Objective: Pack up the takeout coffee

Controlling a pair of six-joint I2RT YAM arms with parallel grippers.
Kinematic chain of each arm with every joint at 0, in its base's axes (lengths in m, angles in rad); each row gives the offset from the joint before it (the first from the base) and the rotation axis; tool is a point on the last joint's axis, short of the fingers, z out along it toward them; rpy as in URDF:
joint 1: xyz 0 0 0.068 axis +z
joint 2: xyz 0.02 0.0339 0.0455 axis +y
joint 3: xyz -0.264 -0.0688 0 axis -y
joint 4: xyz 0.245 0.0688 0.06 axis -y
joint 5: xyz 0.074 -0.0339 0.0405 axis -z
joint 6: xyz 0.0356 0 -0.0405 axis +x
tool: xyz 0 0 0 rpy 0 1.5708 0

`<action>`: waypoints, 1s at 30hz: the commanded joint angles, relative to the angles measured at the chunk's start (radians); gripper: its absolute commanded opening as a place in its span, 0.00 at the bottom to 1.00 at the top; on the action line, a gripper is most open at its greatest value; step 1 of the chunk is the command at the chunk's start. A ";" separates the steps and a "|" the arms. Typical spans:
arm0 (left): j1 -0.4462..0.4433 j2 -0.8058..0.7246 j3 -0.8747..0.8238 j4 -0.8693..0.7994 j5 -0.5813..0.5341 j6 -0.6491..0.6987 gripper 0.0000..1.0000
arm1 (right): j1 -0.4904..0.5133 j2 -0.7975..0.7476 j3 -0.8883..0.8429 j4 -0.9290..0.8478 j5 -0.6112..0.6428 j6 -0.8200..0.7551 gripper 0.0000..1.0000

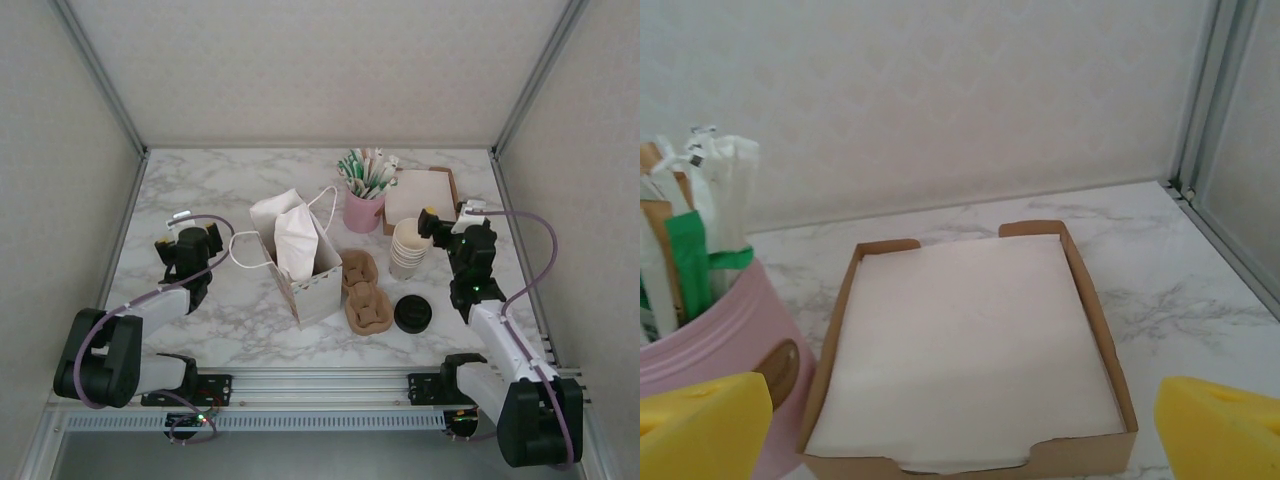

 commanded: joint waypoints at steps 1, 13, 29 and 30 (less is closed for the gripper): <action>0.010 -0.007 -0.018 0.023 0.012 -0.013 1.00 | 0.002 -0.047 0.030 -0.042 0.037 0.017 0.99; 0.013 0.008 -0.008 0.028 0.026 0.002 1.00 | -0.121 0.009 0.058 -0.115 0.275 0.027 0.99; 0.037 0.098 0.040 0.084 0.022 0.039 1.00 | -0.136 0.291 -0.035 0.195 0.046 -0.025 0.99; 0.039 0.103 0.040 0.092 0.024 0.040 1.00 | -0.137 0.288 -0.035 0.190 0.025 -0.027 0.99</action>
